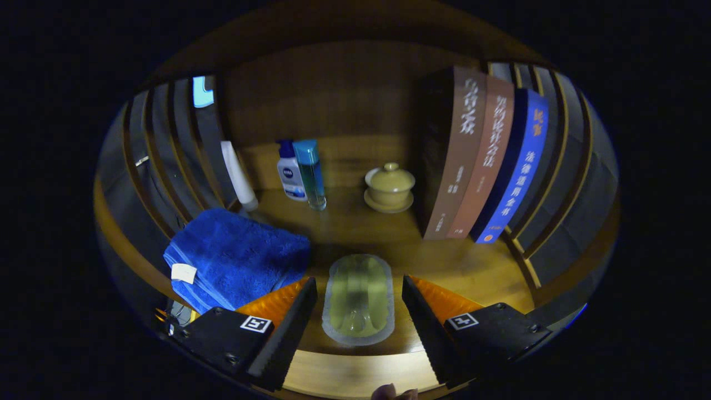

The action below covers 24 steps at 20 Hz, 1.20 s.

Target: Pull open the drawer, take out the items inside it, and place them on the countertop above the cabinet.

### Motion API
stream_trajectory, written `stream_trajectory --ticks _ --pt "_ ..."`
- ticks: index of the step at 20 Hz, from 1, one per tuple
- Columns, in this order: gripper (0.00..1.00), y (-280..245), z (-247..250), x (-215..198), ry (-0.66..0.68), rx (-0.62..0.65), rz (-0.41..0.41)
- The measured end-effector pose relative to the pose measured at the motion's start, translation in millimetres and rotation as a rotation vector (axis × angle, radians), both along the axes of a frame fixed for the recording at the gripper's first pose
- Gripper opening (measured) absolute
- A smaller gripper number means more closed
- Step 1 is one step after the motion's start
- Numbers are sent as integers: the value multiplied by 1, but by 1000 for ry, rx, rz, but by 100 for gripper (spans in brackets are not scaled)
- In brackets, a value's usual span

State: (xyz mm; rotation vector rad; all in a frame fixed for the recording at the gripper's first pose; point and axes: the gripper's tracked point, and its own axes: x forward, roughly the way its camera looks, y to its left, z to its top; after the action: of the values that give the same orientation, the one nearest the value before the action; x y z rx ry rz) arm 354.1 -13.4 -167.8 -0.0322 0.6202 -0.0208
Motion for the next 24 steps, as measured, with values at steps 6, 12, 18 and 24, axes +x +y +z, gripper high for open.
stream_trajectory --ticks 6,12,18,24 --pt "99 33 60 -83 -241 60 128" --pt "99 36 91 -172 -500 36 120" --pt "98 10 76 -248 -651 72 32" --pt "98 0 44 -282 -650 47 25"
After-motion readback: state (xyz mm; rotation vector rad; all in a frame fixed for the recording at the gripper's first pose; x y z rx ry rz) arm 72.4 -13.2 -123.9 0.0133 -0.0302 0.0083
